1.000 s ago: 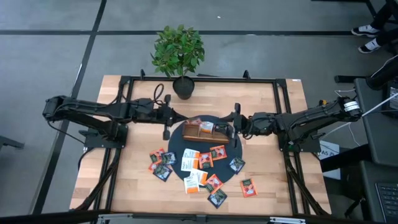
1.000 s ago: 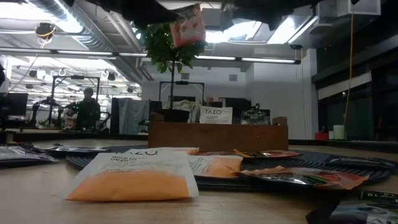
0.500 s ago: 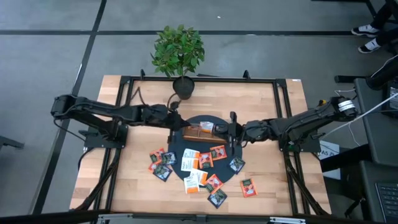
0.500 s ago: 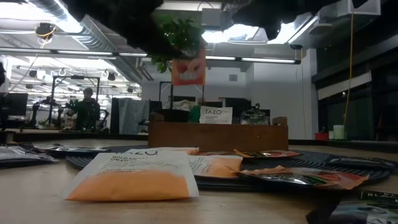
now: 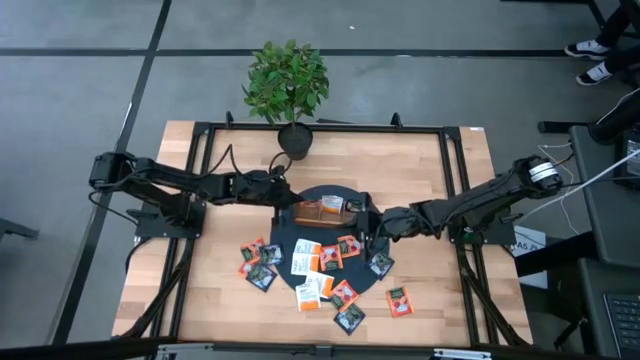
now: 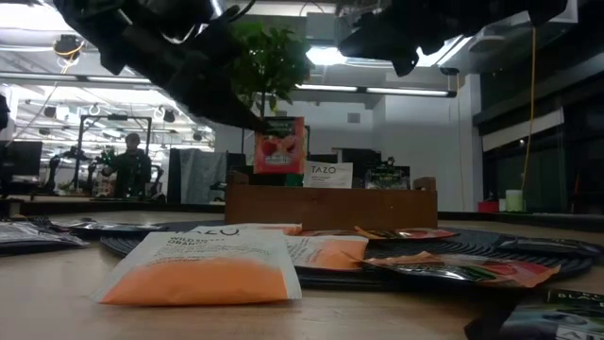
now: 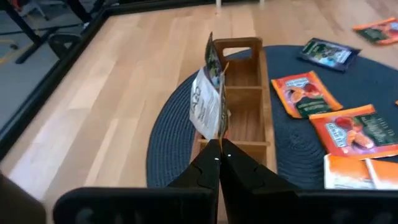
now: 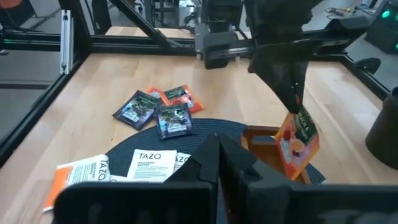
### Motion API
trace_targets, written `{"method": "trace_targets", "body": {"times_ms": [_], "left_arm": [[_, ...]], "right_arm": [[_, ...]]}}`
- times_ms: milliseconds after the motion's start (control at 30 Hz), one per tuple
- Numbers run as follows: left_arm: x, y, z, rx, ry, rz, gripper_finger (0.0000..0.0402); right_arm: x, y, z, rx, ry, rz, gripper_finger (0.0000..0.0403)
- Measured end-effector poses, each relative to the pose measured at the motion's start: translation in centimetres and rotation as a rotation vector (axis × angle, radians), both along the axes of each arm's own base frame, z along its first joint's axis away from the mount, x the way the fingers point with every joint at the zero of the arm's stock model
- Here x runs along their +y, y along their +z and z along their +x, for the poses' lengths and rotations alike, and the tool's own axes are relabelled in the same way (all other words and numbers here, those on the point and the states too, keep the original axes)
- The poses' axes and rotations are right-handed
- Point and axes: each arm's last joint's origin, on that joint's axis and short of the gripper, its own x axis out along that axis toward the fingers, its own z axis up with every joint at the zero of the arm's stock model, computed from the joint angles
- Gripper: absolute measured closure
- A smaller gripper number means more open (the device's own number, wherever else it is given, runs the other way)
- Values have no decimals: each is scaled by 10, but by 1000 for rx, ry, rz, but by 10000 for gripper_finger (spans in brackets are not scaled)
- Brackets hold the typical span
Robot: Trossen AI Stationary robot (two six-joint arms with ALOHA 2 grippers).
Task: Pick & Place Tea
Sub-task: Put the orange tea bag into the left side of the wooden organizer
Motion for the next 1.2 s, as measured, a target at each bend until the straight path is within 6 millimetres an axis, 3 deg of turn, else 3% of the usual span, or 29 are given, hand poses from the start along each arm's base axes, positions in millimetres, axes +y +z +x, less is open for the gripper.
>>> {"method": "trace_targets", "body": {"times_ms": [567,1200], "left_arm": [[13,-24,9,75,24,31,400],[12,-28,9,90,28,24,400]], "right_arm": [[0,3,1,-37,1,9,399],[0,3,1,-35,1,7,393]]}}
